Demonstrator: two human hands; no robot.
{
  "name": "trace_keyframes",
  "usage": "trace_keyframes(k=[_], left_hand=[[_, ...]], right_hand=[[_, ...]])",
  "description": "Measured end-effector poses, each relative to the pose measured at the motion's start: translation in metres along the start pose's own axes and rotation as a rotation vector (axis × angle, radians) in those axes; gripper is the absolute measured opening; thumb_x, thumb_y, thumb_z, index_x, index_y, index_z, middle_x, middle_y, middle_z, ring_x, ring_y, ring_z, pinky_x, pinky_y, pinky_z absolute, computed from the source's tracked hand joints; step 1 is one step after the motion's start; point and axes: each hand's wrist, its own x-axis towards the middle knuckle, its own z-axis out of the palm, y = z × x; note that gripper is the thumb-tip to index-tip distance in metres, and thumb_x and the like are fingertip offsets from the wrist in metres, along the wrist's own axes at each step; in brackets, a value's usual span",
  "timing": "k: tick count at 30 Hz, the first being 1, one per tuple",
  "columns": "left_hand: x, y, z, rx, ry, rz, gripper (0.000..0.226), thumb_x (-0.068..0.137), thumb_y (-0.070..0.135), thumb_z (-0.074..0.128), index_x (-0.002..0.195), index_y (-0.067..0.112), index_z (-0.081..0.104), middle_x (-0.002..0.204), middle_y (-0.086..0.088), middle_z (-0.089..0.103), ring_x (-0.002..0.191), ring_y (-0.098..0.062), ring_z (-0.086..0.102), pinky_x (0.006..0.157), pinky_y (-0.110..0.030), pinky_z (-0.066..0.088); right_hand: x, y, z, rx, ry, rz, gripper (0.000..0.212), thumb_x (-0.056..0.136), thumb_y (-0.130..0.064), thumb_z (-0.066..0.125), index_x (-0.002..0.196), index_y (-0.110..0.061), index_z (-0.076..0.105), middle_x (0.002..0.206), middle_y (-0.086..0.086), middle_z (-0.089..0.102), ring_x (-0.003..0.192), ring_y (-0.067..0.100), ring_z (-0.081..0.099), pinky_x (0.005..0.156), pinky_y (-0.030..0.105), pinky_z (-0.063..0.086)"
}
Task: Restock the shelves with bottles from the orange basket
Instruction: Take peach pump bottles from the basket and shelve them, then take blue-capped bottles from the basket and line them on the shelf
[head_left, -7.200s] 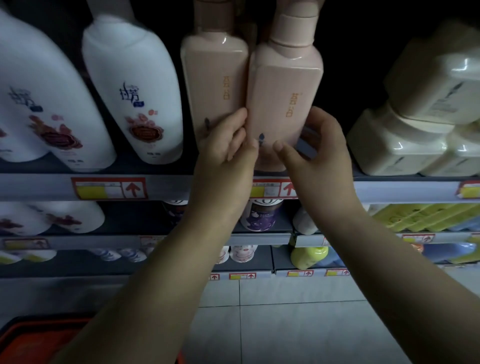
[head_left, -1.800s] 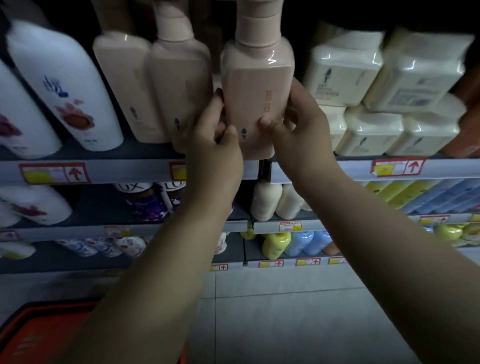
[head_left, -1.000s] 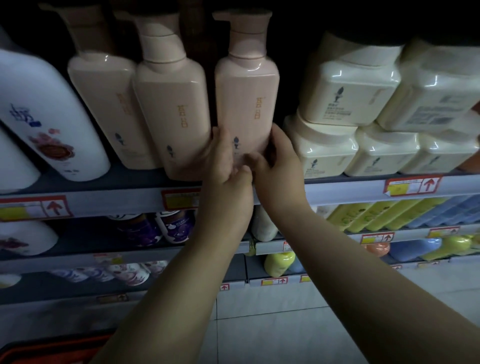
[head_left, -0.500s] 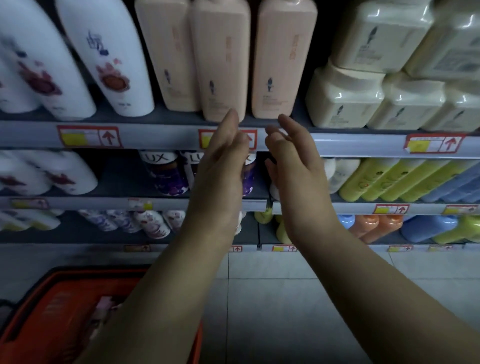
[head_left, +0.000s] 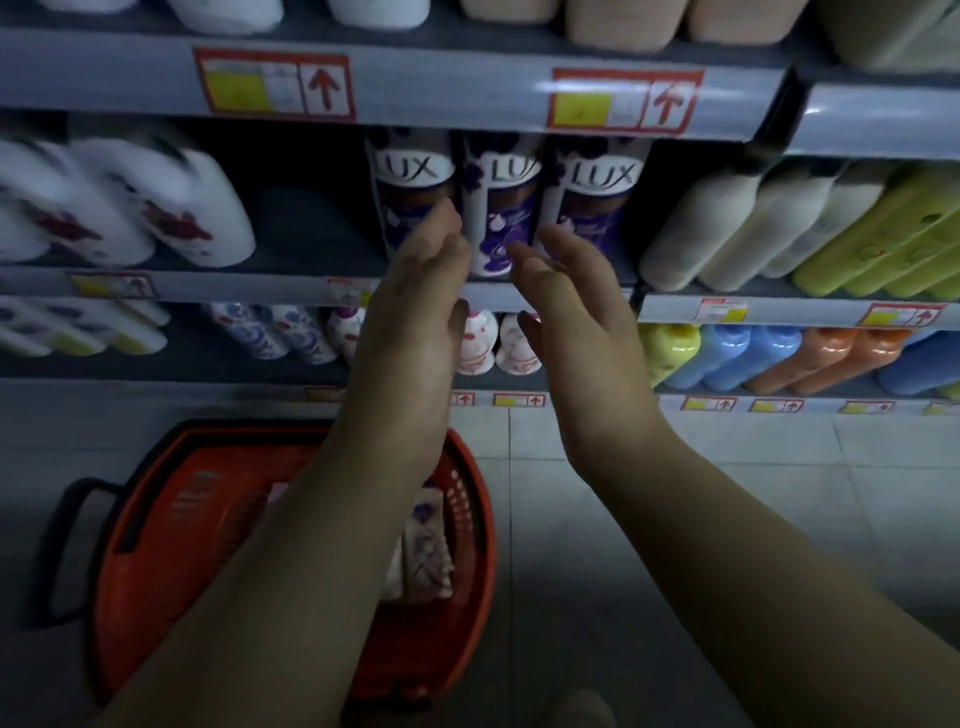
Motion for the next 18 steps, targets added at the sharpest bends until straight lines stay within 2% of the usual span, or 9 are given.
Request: trace_keyframes(k=[3, 7, 12, 16, 18], left_hand=[[-0.002, -0.016, -0.044, -0.003, 0.024, -0.064, 0.056, 0.078, 0.038, 0.044, 0.134, 0.032, 0.044, 0.119, 0.024, 0.053, 0.109, 0.012, 0.049, 0.088, -0.015, 0.040], [0.003, -0.040, -0.092, -0.027, 0.025, -0.185, 0.066, 0.076, 0.038, 0.045, 0.141, 0.026, 0.041, 0.128, 0.017, 0.049, 0.120, 0.003, 0.045, 0.094, -0.020, 0.034], [0.006, -0.079, -0.148, 0.027, -0.020, -0.308, 0.065, 0.078, 0.040, 0.046, 0.142, 0.028, 0.041, 0.146, 0.013, 0.043, 0.131, -0.001, 0.039, 0.098, -0.024, 0.030], [0.007, -0.115, -0.180, 0.058, -0.017, -0.400, 0.052, 0.090, 0.037, 0.049, 0.141, 0.028, 0.042, 0.136, 0.014, 0.047, 0.121, 0.001, 0.044, 0.094, -0.022, 0.032], [0.008, -0.138, -0.193, 0.121, -0.009, -0.446, 0.055, 0.084, 0.040, 0.050, 0.138, 0.030, 0.045, 0.135, 0.014, 0.049, 0.122, 0.000, 0.046, 0.099, -0.024, 0.033]], right_hand=[[-0.009, 0.029, 0.027, -0.045, 0.031, 0.043, 0.036, 0.097, -0.020, 0.051, 0.132, -0.024, 0.050, 0.126, -0.007, 0.060, 0.108, -0.011, 0.053, 0.085, 0.007, 0.046], [-0.014, 0.069, 0.059, -0.057, 0.134, 0.113, 0.033, 0.096, -0.018, 0.051, 0.129, -0.025, 0.051, 0.124, -0.007, 0.062, 0.109, -0.004, 0.057, 0.094, 0.018, 0.046], [-0.021, 0.125, 0.093, -0.113, 0.234, 0.226, 0.034, 0.095, -0.020, 0.052, 0.129, -0.024, 0.051, 0.120, -0.007, 0.063, 0.110, 0.001, 0.058, 0.091, 0.019, 0.046], [-0.020, 0.174, 0.107, -0.159, 0.269, 0.331, 0.032, 0.094, -0.023, 0.054, 0.125, -0.026, 0.052, 0.113, -0.005, 0.066, 0.106, 0.012, 0.063, 0.099, 0.041, 0.048], [-0.020, 0.197, 0.109, -0.207, 0.286, 0.377, 0.028, 0.094, -0.023, 0.054, 0.121, -0.027, 0.053, 0.112, -0.001, 0.066, 0.106, 0.017, 0.064, 0.097, 0.043, 0.050]])
